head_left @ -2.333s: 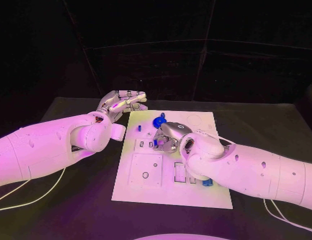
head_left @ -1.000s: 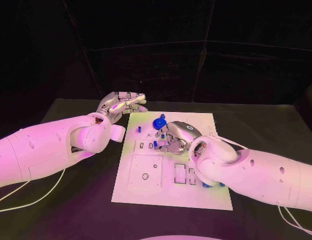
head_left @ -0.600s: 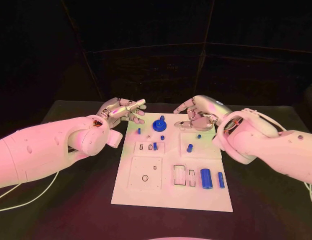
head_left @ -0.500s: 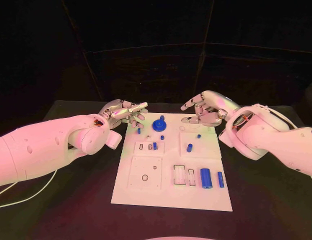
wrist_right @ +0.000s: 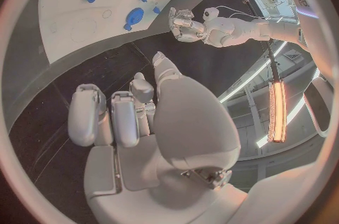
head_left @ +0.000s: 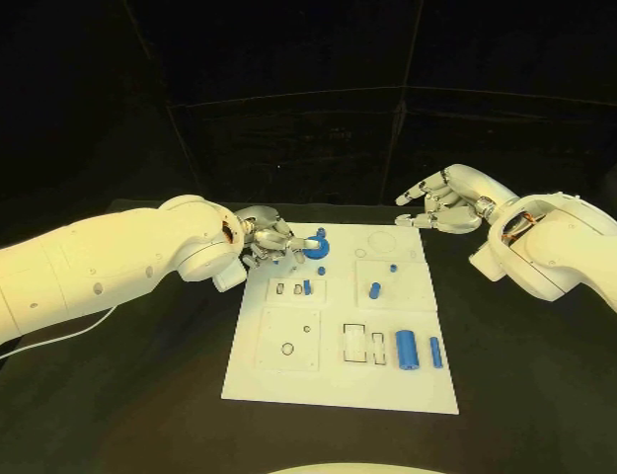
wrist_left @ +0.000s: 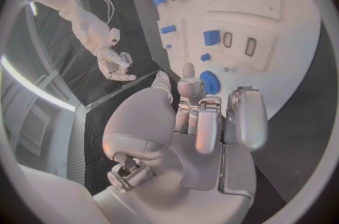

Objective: Assemble the parts on the task board

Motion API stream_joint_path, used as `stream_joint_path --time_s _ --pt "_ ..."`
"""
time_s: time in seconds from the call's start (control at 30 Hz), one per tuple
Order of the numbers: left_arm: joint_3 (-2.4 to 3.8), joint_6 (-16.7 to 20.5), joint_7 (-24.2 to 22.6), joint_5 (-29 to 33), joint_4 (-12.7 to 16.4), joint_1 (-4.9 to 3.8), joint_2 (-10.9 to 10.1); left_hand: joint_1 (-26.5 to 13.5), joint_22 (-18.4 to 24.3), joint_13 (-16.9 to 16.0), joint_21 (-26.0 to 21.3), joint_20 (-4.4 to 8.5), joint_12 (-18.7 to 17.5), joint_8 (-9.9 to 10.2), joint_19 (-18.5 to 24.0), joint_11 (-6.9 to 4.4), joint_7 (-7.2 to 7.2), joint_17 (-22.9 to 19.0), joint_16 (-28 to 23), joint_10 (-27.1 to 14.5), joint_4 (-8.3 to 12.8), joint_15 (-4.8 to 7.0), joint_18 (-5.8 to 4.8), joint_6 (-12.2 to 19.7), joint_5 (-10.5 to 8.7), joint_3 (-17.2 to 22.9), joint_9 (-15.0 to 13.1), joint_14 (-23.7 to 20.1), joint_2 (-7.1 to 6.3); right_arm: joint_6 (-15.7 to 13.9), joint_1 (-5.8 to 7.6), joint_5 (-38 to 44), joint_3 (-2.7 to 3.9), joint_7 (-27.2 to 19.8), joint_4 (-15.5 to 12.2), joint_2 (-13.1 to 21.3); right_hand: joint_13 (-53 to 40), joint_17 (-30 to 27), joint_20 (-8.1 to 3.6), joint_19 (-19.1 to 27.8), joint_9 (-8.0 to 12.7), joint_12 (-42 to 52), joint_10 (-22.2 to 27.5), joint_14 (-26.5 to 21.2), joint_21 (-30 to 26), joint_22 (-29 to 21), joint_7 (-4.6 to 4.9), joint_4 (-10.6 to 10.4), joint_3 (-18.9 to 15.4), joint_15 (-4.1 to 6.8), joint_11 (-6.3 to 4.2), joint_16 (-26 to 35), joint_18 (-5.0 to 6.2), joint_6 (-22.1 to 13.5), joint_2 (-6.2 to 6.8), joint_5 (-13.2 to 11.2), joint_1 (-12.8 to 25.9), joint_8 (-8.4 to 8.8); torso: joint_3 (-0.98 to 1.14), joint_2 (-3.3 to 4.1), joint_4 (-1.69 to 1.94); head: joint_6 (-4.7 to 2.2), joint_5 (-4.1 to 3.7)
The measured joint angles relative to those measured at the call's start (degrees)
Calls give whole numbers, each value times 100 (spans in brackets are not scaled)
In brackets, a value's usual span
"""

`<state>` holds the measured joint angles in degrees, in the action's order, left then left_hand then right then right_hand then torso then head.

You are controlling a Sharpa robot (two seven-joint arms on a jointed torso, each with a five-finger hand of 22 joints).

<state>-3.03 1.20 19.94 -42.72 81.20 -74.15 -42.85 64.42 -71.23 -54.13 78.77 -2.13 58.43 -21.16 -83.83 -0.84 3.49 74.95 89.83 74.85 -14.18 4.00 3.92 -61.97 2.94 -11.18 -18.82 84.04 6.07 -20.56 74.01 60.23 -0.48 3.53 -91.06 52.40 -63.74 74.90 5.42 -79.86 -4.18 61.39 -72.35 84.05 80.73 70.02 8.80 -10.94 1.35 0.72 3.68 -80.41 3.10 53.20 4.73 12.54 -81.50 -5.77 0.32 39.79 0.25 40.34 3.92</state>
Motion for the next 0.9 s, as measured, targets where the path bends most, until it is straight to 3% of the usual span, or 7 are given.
stream_joint_path --time_s 0.1,0.13,0.27,0.47,0.9 --pt "-5 -168 390 -553 -37 -42 126 -12 -334 -469 235 19 439 -220 -19 -11 -55 0 0 72 -122 0 -21 55 -5 -189 -263 0 -12 71 3 -4 0 48 2 4 6 0 0 0 0 0 0 0 -1 -23 0 -13 -13 0 0 4 0 0 0 0 0 -23 3 0 -3 15 9" --pt "-10 -216 489 -688 -51 -55 162 -12 -359 -554 279 19 515 -268 -19 -28 -63 0 0 90 -135 13 -84 90 -5 -232 -327 -13 -12 90 3 -4 0 64 2 5 6 0 0 0 0 0 0 0 -1 -23 0 -13 -13 0 0 4 0 0 0 0 0 -23 3 0 -4 20 12" --pt "-110 -405 856 -1131 -106 -128 313 -12 -373 -757 397 19 698 -440 -19 -30 -61 -1 0 91 -168 41 -85 192 -5 -345 -555 1 -12 156 4 15 -1 127 4 5 5 3 0 0 0 0 0 0 -1 -23 0 -3 -23 0 0 4 0 0 0 28 0 -23 5 -4 -7 39 18" --pt "-265 -639 1189 -1469 -199 -231 515 11 -372 -892 433 41 808 -548 3 -50 -74 -1 0 111 -163 41 -85 261 -5 -399 -727 2 -35 219 6 61 -1 215 23 -32 5 4 0 0 1 0 0 0 -1 -23 0 -12 -46 0 0 4 0 0 0 28 0 -23 5 -4 -7 77 15" --pt "-388 -973 1426 -1671 -374 -291 762 11 -371 -955 459 59 836 -593 -15 -50 -74 -1 0 111 -178 41 -85 302 -5 -462 -845 1 -35 271 6 146 -1 327 46 -81 11 3 0 -1 2 0 -1 0 -24 -43 0 -48 -81 0 0 27 0 0 0 97 0 -50 4 -7 -2 140 25"
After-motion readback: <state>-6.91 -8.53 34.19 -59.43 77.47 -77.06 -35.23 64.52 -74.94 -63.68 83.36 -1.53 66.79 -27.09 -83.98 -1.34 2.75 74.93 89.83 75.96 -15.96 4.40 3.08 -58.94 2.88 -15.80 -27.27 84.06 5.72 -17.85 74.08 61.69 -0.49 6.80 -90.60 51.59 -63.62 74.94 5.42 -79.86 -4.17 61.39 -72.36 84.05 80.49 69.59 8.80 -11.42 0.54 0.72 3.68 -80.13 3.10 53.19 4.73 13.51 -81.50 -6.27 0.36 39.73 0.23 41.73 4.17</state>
